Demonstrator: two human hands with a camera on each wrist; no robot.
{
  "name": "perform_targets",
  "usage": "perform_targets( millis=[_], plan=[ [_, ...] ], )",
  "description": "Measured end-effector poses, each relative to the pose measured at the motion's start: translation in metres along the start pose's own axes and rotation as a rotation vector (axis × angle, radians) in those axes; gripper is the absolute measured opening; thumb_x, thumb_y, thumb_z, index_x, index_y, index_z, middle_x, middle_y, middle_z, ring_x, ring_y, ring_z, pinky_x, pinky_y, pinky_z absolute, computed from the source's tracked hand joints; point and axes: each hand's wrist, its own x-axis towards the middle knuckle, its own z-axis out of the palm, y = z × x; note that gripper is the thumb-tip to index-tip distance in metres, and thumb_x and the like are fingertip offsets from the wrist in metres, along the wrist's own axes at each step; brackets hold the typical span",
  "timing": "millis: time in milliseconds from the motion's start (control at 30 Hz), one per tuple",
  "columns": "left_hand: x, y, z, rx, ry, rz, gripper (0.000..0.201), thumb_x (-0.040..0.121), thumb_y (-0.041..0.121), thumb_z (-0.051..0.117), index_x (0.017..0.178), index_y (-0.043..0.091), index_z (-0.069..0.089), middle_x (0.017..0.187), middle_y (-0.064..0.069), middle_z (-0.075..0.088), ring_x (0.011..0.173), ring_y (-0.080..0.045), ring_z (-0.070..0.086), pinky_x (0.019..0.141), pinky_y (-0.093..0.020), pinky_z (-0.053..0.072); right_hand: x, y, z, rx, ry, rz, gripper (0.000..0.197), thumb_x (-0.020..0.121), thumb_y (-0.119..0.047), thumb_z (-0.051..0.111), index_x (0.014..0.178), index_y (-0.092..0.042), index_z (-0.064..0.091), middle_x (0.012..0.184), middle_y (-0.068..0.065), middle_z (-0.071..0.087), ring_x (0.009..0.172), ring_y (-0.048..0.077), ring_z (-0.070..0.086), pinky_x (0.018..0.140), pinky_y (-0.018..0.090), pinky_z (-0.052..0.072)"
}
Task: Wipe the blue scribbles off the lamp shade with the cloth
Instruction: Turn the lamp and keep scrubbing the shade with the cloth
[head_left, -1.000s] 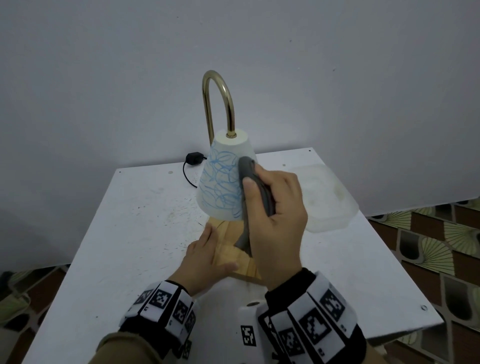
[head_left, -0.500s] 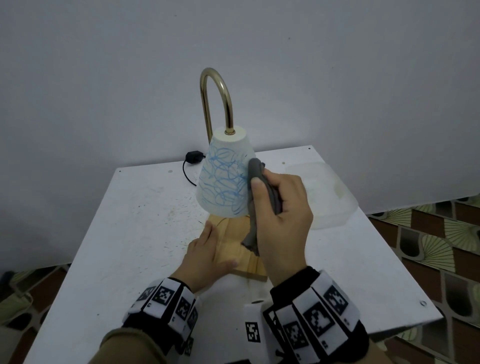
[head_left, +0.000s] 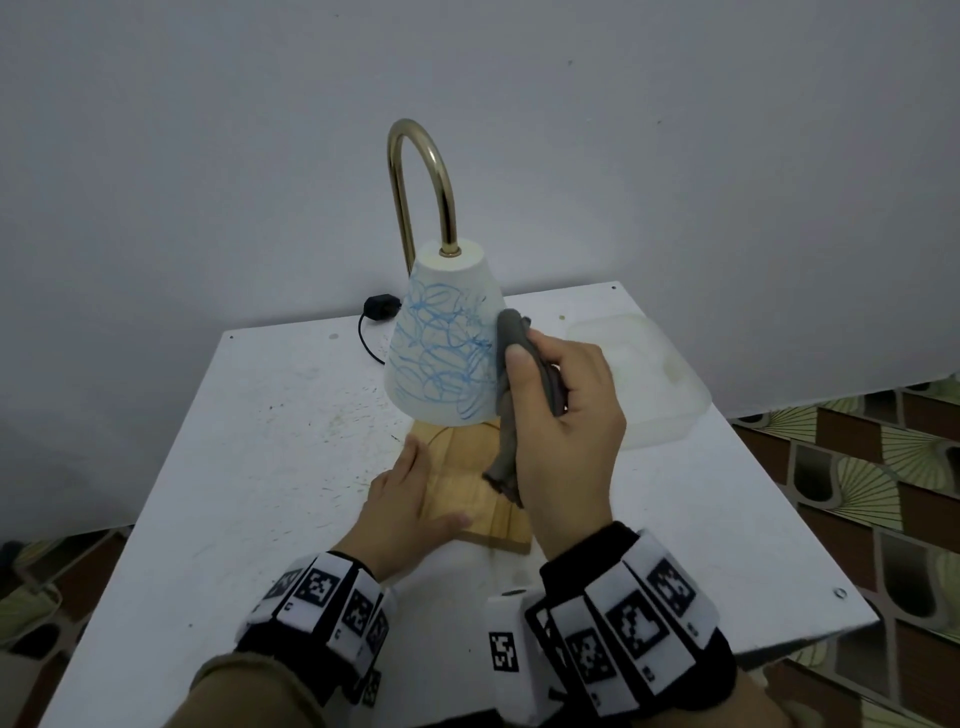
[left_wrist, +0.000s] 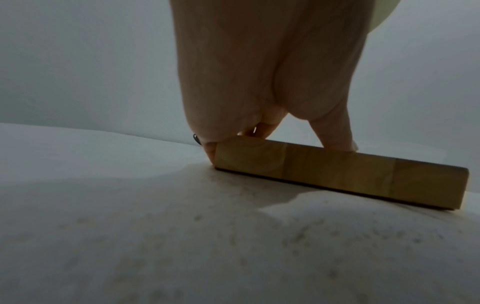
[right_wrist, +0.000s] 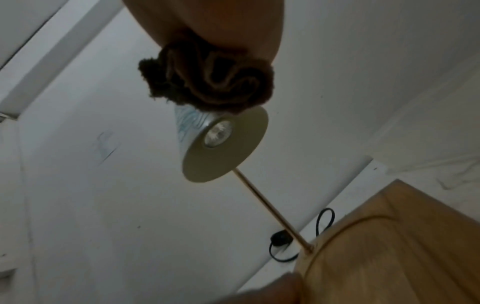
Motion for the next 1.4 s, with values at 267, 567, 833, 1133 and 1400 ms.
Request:
perform_targets(
  millis=[267, 567, 833, 1133, 1400],
  plan=[
    [-0.001, 0.001, -0.001, 0.006, -0.007, 0.004, 0.102, 0.084, 0.057, 0.055, 0.149, 0.012, -0.009, 0.157, -0.004, -0.015, 0.144, -0.031, 0.009, 0.116, -0.039, 0.012, -0.024, 0.019, -0.012, -0.111, -0.022, -0.07, 0.015, 0.087, -0.013, 0.061, 0.099, -0.008, 0.067, 0.092, 0.0, 0.059, 0.091, -0.007, 0.052, 0.083, 0.007, 0.039],
    [-0.002, 0.004, -0.003, 0.014, -0.002, 0.012, 0.099, 0.085, 0.054, 0.055, 0.15, 0.011, -0.006, 0.157, -0.006, -0.014, 0.144, -0.03, 0.009, 0.115, -0.038, 0.011, -0.004, -0.004, 0.001, -0.013, -0.006, -0.019, 0.011, 0.087, -0.012, 0.059, 0.096, -0.016, 0.064, 0.091, -0.001, 0.059, 0.087, -0.004, 0.053, 0.077, 0.005, 0.039],
    [-0.001, 0.002, -0.001, 0.006, -0.005, 0.011, 0.105, 0.082, 0.061, 0.055, 0.149, 0.013, -0.008, 0.158, -0.004, -0.014, 0.144, -0.03, 0.009, 0.115, -0.039, 0.012, -0.019, 0.02, -0.016, -0.122, -0.032, -0.024, 0.011, 0.088, -0.016, 0.059, 0.097, -0.015, 0.065, 0.09, -0.005, 0.058, 0.088, -0.007, 0.052, 0.079, 0.006, 0.038],
    [0.004, -0.003, 0.003, -0.004, -0.002, 0.022, 0.109, 0.077, 0.068, 0.054, 0.15, 0.014, -0.006, 0.158, -0.004, -0.015, 0.144, -0.03, 0.007, 0.115, -0.04, 0.011, 0.002, -0.008, 0.005, -0.001, -0.016, -0.042, 0.011, 0.089, -0.011, 0.059, 0.097, -0.01, 0.065, 0.092, 0.003, 0.059, 0.087, -0.002, 0.053, 0.076, 0.006, 0.039],
    [0.003, -0.004, 0.003, -0.021, 0.009, 0.033, 0.104, 0.081, 0.061, 0.056, 0.15, 0.015, -0.007, 0.158, -0.003, -0.014, 0.143, -0.033, 0.01, 0.116, -0.043, 0.016, -0.01, 0.015, -0.013, -0.124, -0.018, -0.046, 0.013, 0.089, -0.014, 0.058, 0.099, -0.013, 0.066, 0.091, -0.003, 0.058, 0.089, -0.007, 0.051, 0.08, 0.006, 0.039]
  ],
)
